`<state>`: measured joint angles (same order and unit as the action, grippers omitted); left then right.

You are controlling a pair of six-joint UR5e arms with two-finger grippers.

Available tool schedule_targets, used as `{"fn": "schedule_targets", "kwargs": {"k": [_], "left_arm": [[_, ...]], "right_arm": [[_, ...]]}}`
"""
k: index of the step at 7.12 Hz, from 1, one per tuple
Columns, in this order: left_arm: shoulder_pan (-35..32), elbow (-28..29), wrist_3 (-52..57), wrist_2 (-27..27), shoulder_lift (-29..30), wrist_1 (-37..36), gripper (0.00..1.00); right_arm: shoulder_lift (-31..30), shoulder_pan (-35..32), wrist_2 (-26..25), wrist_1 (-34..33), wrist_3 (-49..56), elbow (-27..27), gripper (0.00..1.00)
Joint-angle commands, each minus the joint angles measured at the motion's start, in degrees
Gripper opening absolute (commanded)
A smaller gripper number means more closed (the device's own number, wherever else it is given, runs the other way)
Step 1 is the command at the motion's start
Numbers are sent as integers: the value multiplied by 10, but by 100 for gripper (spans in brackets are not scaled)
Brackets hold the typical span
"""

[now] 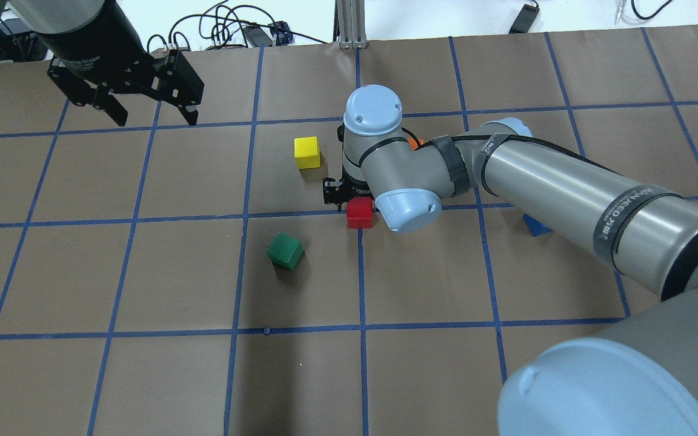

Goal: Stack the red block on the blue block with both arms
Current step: 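Lower the right gripper onto the red cube and grasp it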

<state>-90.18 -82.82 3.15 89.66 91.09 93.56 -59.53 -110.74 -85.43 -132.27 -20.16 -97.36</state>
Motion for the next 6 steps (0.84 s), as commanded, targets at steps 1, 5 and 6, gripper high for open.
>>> {"fn": "schedule_targets", "kwargs": {"k": [1, 5, 6], "left_arm": [[0, -1, 0, -2, 1, 1, 100], [0, -1, 0, -3, -1, 1, 100], [0, -1, 0, -3, 1, 0, 100]], "right_arm": [[-3, 0, 0, 3, -1, 2, 0], [-66, 52, -11, 207, 8, 105, 0], [-90, 101, -4, 259, 13, 117, 0]]}}
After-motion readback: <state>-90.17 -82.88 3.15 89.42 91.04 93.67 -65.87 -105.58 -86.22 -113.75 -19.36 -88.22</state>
